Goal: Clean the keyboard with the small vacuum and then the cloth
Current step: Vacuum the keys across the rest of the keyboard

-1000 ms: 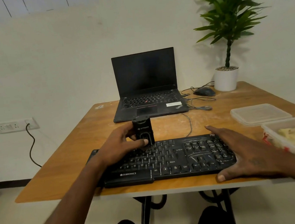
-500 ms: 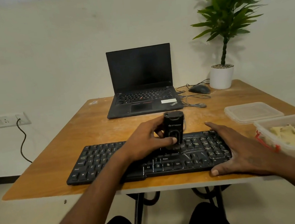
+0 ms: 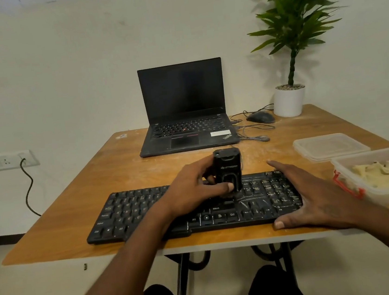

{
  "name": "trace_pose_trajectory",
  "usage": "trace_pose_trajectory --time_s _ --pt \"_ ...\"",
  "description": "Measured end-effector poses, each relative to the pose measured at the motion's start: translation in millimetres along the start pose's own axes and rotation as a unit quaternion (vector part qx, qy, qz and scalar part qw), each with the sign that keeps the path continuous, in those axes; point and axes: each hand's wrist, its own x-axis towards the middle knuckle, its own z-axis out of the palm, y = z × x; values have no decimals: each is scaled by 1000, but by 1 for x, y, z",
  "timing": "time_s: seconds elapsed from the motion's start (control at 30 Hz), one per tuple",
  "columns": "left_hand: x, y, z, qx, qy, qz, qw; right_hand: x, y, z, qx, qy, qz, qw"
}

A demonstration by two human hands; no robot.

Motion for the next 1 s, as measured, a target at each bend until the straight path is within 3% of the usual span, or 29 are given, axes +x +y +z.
trace_pose_trajectory --time_s 0.2,0.37,0.8,1.0 --pt "13 4 10 16 -11 27 999 0 1 0 2 2 -1 1000" --pt "15 -20 -19 32 27 -21 999 0 2 1 0 5 -1 1000" --pt "74 18 38 16 -47 28 998 2 -2 0 -9 2 14 1000" --pt "61 -2 7 20 -32 -10 999 0 -4 -2 -3 -3 17 1000"
